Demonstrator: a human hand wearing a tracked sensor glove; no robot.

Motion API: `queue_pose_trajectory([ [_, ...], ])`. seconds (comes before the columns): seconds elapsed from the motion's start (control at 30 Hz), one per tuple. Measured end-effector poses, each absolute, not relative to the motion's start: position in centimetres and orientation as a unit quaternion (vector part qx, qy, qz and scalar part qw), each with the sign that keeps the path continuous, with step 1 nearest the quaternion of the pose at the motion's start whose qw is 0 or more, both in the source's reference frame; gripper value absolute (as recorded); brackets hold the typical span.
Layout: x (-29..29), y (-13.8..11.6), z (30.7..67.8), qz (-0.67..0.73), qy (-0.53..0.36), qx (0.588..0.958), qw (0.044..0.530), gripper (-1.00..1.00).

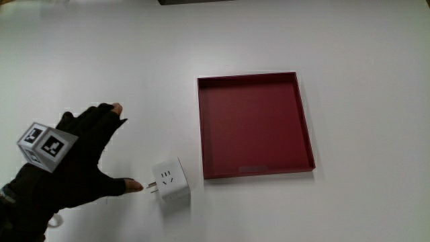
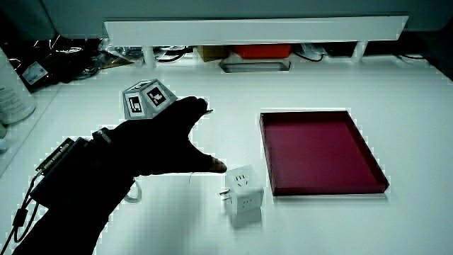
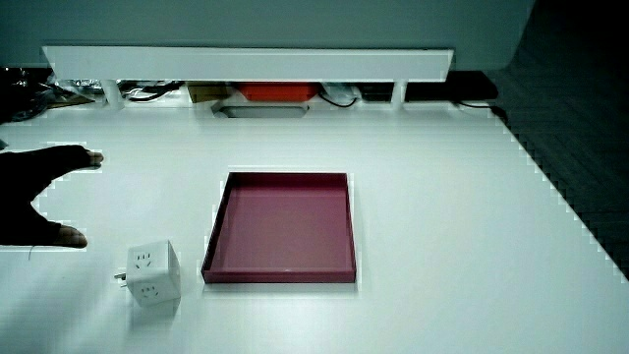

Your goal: Pick socket

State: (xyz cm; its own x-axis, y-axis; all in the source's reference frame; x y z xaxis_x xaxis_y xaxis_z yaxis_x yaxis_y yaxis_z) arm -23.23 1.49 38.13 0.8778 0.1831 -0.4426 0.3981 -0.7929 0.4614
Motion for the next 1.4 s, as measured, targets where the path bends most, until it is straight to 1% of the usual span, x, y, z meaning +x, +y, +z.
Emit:
queue_pose_trajectory([
  [0.03, -23.2, 1.7, 38.7, -0.205, 0.148, 0.923, 0.290, 0.00],
  [0.13, -22.5, 2.0, 39.0, -0.213, 0.145, 0.917, 0.304, 0.00],
  [0.2, -22.3, 2.2, 39.6, -0.212, 0.153, 0.918, 0.297, 0.00],
  [0.23, -22.1, 2.2, 39.9, -0.211, 0.174, 0.917, 0.290, 0.00],
  [0.27, -21.9, 2.4, 40.2, -0.226, 0.158, 0.913, 0.302, 0.00],
  [0.33, -21.4, 2.6, 40.5, -0.228, 0.161, 0.910, 0.307, 0.00],
  [0.5, -20.5, 3.0, 41.7, -0.231, 0.175, 0.906, 0.309, 0.00],
  [0.57, -20.1, 3.2, 41.9, -0.230, 0.166, 0.905, 0.318, 0.00],
  [0.67, -19.6, 3.4, 42.9, -0.231, 0.181, 0.904, 0.310, 0.00],
  [0.7, -19.4, 3.5, 43.1, -0.236, 0.175, 0.901, 0.320, 0.00],
  [0.73, -19.2, 3.5, 43.1, -0.231, 0.182, 0.901, 0.318, 0.00],
  [0.77, -19.0, 3.6, 43.3, -0.235, 0.167, 0.899, 0.329, 0.00],
  [0.9, -18.7, 3.9, 44.3, -0.237, 0.177, 0.899, 0.323, 0.00],
  [0.97, -18.4, 4.0, 44.6, -0.233, 0.170, 0.897, 0.334, 0.00],
  [1.07, -18.1, 4.2, 45.3, -0.226, 0.177, 0.898, 0.334, 0.00],
  [1.17, -18.0, 4.4, 46.3, -0.229, 0.169, 0.894, 0.348, 0.00],
  [1.2, -18.0, 4.4, 46.4, -0.233, 0.177, 0.893, 0.341, 0.00],
  [1.37, -17.6, 4.5, 46.4, -0.224, 0.174, 0.894, 0.347, 0.00],
  [1.4, -17.7, 4.6, 46.9, -0.237, 0.172, 0.889, 0.351, 0.00],
])
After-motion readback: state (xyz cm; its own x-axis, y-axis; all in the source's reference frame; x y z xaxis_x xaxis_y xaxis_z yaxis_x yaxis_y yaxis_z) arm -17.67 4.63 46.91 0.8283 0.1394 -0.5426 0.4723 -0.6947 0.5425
